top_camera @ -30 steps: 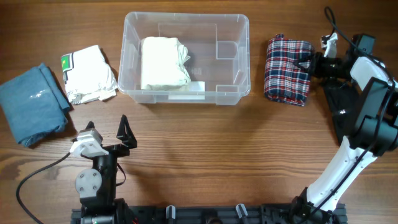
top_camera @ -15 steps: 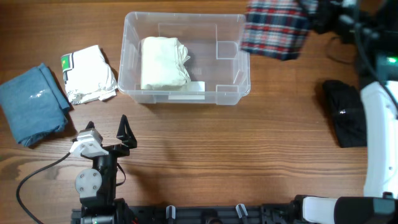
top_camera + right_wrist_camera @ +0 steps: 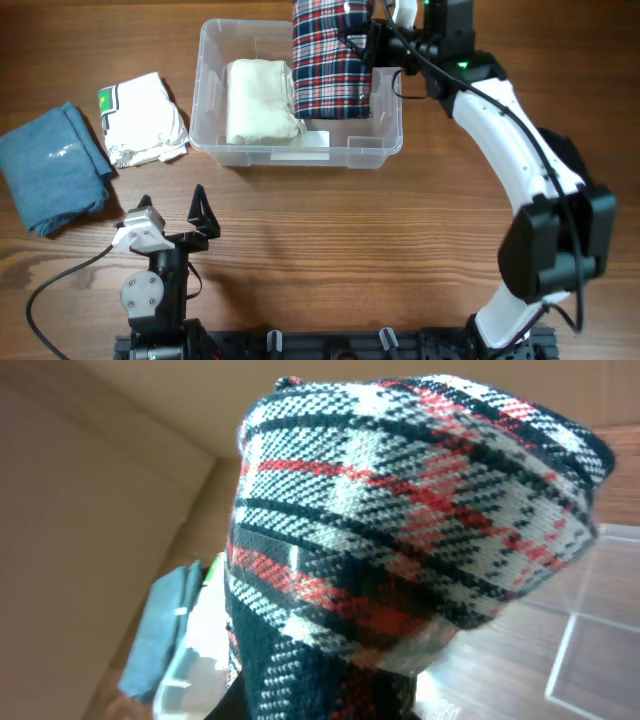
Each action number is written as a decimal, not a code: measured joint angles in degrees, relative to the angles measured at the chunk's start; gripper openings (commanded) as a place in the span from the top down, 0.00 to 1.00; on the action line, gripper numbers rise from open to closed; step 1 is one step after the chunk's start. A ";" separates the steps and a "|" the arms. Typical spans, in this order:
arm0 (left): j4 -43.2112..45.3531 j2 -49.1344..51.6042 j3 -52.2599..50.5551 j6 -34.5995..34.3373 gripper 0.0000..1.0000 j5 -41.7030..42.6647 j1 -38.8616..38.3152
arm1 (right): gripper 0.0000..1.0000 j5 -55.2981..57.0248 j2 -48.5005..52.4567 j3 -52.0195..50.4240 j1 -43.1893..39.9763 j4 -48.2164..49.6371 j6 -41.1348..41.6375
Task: Pack container
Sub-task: 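Place the plaid shirt beside the cream cloth in the box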
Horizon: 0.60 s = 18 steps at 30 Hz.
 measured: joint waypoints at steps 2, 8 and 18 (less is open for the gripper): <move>0.00 0.00 0.00 -0.02 0.00 0.00 0.00 | 0.96 0.42 2.84 0.00 0.02 1.27 0.09; 0.00 0.00 0.00 0.00 0.00 0.00 0.00 | 0.96 2.12 7.74 0.00 0.00 0.74 -0.17; 0.00 0.00 0.00 0.00 0.00 0.00 0.00 | 0.84 5.86 7.76 0.00 0.02 -6.01 -5.44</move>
